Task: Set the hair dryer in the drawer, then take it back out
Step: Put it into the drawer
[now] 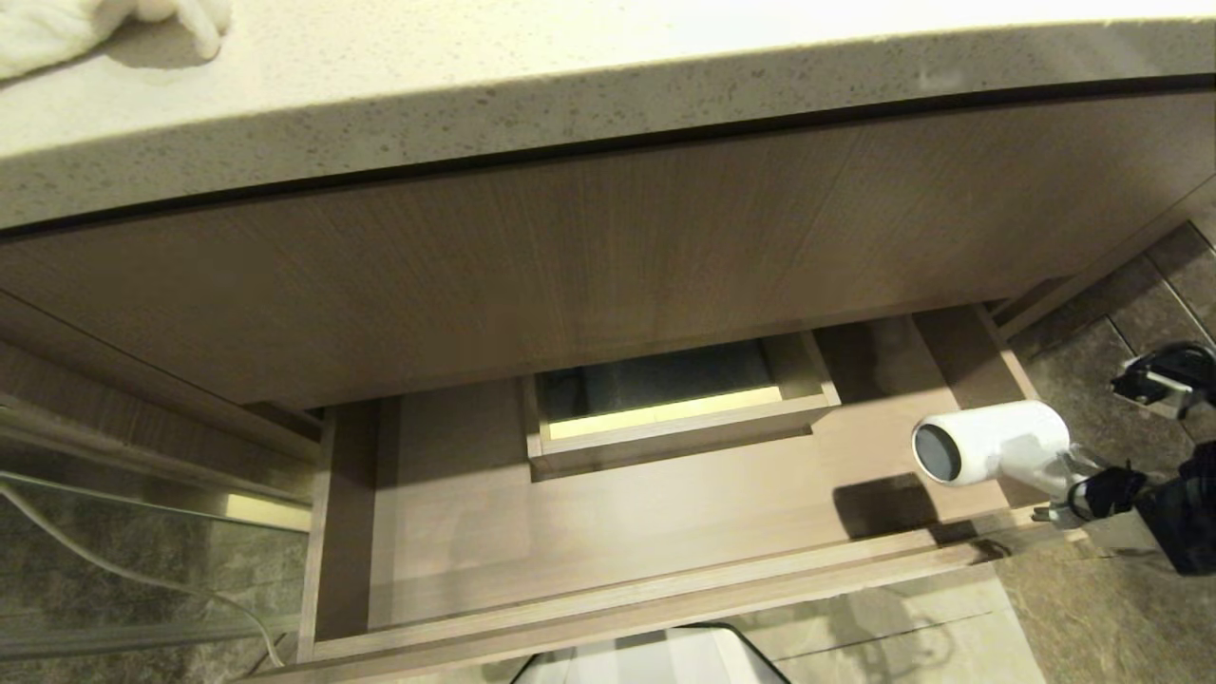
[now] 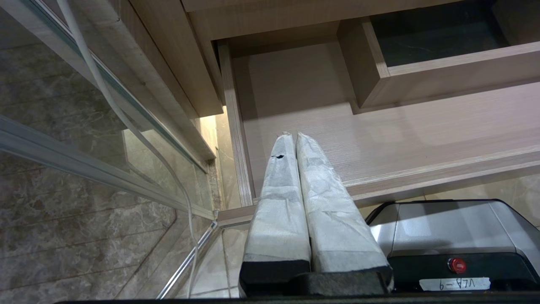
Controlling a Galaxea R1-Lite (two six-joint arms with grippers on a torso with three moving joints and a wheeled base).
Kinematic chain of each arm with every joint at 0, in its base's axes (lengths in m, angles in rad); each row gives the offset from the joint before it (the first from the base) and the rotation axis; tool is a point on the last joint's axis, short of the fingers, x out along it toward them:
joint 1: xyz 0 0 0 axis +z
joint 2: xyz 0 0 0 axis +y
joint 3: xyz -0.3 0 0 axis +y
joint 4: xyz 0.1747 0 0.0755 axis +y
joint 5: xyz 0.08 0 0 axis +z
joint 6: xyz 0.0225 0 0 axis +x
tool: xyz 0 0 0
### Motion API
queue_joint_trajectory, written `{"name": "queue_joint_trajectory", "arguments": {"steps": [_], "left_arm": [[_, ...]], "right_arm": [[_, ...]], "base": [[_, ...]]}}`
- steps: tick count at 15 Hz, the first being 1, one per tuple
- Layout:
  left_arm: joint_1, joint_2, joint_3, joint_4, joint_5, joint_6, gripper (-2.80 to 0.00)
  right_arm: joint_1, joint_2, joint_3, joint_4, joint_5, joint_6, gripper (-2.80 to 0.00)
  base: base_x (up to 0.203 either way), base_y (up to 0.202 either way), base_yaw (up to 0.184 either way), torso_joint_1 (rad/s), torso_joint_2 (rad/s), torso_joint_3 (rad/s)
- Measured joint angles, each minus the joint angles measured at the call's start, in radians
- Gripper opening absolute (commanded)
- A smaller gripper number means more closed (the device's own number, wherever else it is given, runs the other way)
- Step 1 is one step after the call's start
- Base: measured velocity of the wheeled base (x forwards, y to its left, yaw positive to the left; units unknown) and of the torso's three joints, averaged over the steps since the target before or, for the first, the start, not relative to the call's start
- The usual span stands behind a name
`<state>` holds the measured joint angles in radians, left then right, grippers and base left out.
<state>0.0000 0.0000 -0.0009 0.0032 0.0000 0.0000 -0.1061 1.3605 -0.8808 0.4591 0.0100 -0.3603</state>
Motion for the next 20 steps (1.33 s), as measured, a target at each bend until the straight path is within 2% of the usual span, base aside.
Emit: {"name": "queue_joint_trajectory", "arguments": {"steps": [8, 20], "left_arm": [[0.000, 0.000, 0.001, 0.000, 0.000, 0.000, -2.80], [0.000, 0.000, 0.000, 0.000, 0.000, 0.000, -2.80]], "right_arm": [[-0.079, 0.339, -0.143, -0.177, -0.001, -0.002, -2.80], [-0.089, 0.781, -0.510, -0.310, -0.003, -0.012, -2.80]], "base": [[0.000, 0.000, 0.000, 0.000, 0.00, 0.000], [0.000, 0.000, 0.000, 0.000, 0.00, 0.000]]}}
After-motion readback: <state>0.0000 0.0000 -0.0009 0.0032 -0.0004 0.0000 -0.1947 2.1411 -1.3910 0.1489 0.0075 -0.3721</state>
